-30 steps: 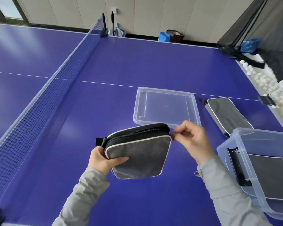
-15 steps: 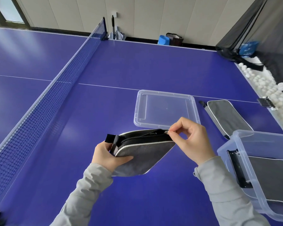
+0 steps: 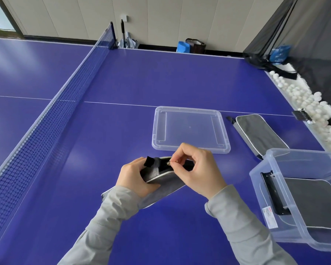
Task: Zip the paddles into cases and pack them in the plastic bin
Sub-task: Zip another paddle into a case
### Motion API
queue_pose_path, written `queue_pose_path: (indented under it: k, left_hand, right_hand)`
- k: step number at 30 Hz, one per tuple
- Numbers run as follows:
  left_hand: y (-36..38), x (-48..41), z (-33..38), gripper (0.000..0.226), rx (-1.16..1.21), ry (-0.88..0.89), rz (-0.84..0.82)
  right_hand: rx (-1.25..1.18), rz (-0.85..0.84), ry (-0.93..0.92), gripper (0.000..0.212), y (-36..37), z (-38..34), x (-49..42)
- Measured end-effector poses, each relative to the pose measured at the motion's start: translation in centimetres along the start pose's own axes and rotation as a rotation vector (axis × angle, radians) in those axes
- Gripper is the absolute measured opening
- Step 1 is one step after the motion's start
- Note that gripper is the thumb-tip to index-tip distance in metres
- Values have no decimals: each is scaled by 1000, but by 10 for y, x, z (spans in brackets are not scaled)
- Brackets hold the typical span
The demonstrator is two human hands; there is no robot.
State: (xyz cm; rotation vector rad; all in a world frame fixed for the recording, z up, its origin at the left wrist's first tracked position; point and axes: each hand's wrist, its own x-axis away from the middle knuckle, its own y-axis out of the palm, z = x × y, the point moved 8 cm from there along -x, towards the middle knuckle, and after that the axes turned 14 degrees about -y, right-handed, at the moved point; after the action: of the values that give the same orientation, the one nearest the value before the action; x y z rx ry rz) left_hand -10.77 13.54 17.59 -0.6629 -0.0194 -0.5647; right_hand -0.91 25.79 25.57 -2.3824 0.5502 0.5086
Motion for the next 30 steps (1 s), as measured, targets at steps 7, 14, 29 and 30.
queue_pose_path:
  k: [7, 14, 29, 30]
  left_hand:
    - [11, -1, 9, 29, -66, 41, -25]
    - [3, -11, -17, 42, 108, -166, -27]
    - [6, -22, -144, 51, 1093, -867, -37]
    - [13, -19, -145, 50, 1159, -898, -53]
  right_hand:
    - [-26, 2, 22, 14, 5, 6, 4]
    - [-46, 147, 109, 10, 0, 27, 15]
    - [-558, 377, 864, 62, 52, 124, 145]
    - [-669, 395, 886, 69, 65, 122, 147]
